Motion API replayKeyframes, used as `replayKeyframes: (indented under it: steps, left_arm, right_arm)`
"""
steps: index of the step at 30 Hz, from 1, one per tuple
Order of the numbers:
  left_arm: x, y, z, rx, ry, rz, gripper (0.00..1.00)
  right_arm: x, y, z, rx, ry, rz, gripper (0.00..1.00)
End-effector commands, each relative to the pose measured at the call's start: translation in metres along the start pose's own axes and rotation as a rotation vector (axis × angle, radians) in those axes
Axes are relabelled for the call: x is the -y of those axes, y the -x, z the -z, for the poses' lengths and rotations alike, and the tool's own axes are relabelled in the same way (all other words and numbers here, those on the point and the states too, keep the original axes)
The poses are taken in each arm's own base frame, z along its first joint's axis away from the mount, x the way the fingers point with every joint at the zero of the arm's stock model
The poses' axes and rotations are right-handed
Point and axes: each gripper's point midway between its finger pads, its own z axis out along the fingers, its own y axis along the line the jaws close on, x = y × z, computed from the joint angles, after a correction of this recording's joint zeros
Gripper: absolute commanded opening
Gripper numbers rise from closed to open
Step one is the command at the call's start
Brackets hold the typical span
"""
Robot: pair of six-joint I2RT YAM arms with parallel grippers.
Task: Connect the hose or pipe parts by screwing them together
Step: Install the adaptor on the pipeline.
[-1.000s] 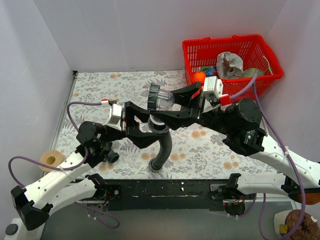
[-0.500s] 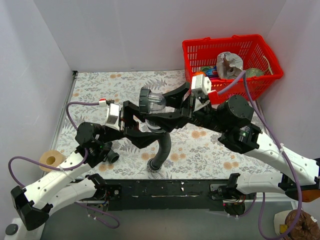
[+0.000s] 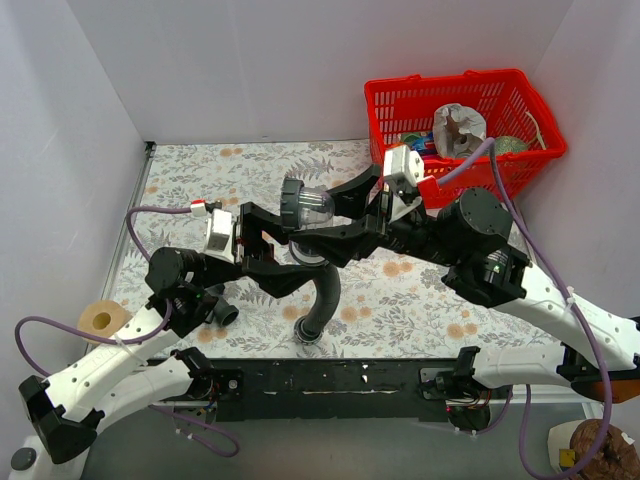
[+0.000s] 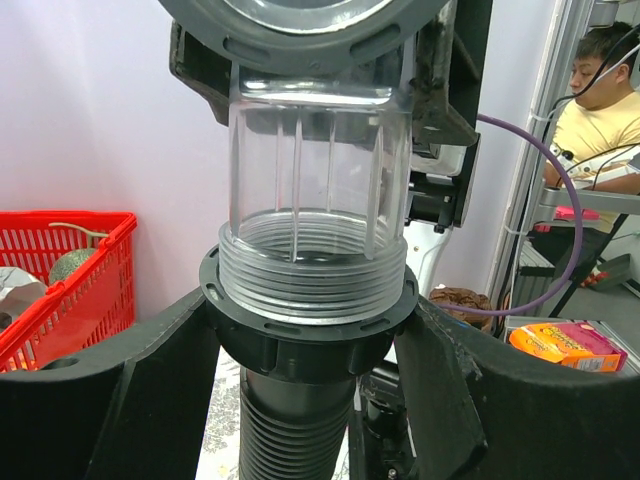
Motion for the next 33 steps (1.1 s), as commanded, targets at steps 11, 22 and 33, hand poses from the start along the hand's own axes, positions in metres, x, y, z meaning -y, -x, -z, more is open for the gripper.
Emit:
replayKeyframes:
  steps: [11, 22, 33]
  left_arm:
    - [0.009, 0.036, -0.002, 0.083, -0.016, -0.112, 0.0]
    - [0.012, 0.048, -0.008, 0.122, -0.048, -0.149, 0.0]
    - [0.02, 0.063, -0.007, 0.159, -0.07, -0.21, 0.0]
  right_arm:
    - [0.01, -0.005, 0.009, -0.082, -0.065, 0.021, 0.01]
    - [0.014, -0.046, 0.014, -0.075, -0.087, -0.012, 0.01]
    - [0.021, -0.06, 0.02, -0.094, -0.126, 0.005, 0.01]
